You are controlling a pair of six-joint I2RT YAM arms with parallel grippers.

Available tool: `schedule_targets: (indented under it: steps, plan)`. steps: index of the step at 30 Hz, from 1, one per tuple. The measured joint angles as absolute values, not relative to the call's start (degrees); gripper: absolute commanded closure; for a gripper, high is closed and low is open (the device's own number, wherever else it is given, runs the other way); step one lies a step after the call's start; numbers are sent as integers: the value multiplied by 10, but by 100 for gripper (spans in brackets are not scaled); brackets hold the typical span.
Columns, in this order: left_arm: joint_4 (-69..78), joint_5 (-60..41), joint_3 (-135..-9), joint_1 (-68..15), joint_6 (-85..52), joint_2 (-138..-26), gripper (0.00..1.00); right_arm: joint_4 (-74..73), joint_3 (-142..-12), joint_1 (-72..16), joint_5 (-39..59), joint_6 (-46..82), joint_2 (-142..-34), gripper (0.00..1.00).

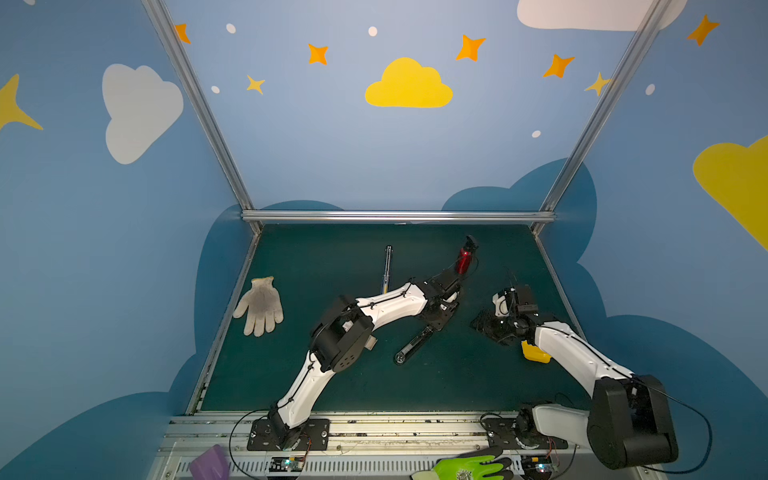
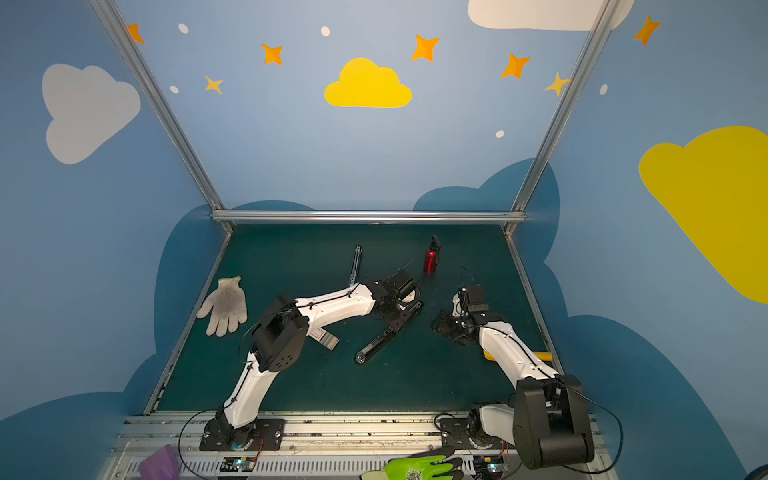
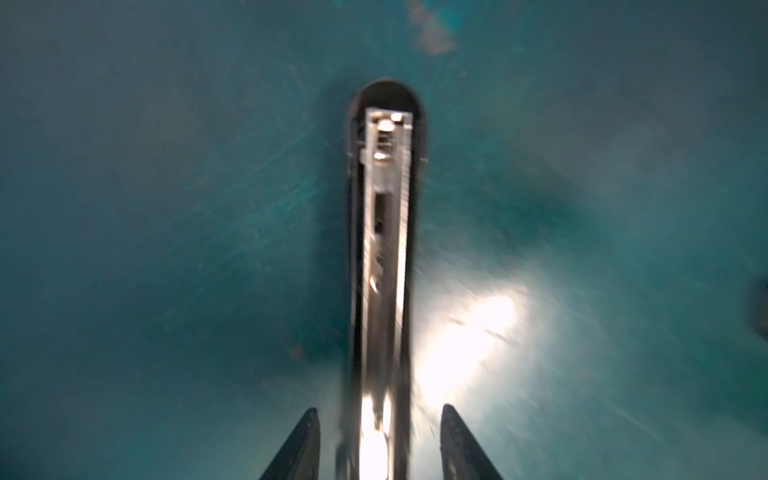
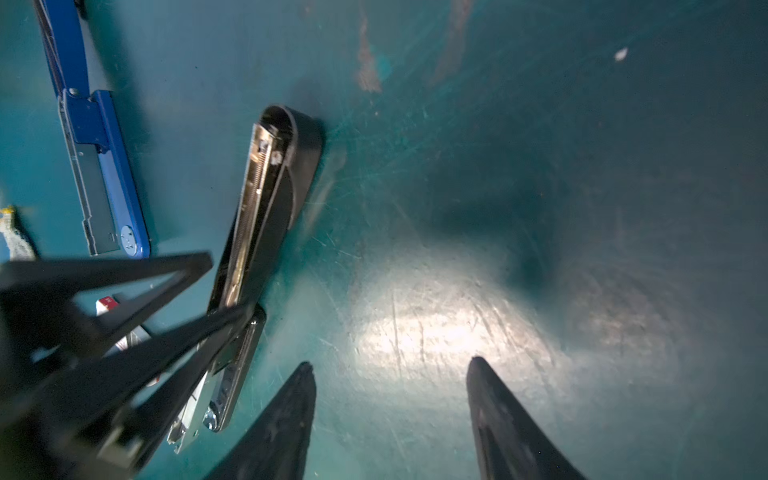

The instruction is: Load the staples into the stapler

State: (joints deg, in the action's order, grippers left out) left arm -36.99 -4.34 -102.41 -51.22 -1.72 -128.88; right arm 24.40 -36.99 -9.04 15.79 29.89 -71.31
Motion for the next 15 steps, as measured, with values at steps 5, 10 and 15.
schedule_targets:
  steps: [5, 10, 15]
  plan:
    - [-362, -50, -1044, -507, -17, -1312, 63, 216, -367, -78, 180, 306, -716, 43]
    - [-349, -57, -1041, -506, -17, -1318, 75, 155, -357, -61, 216, 322, -748, 42]
    - [-312, -57, -1006, -505, -17, -1300, 83, 65, -333, -40, 265, 356, -792, 40]
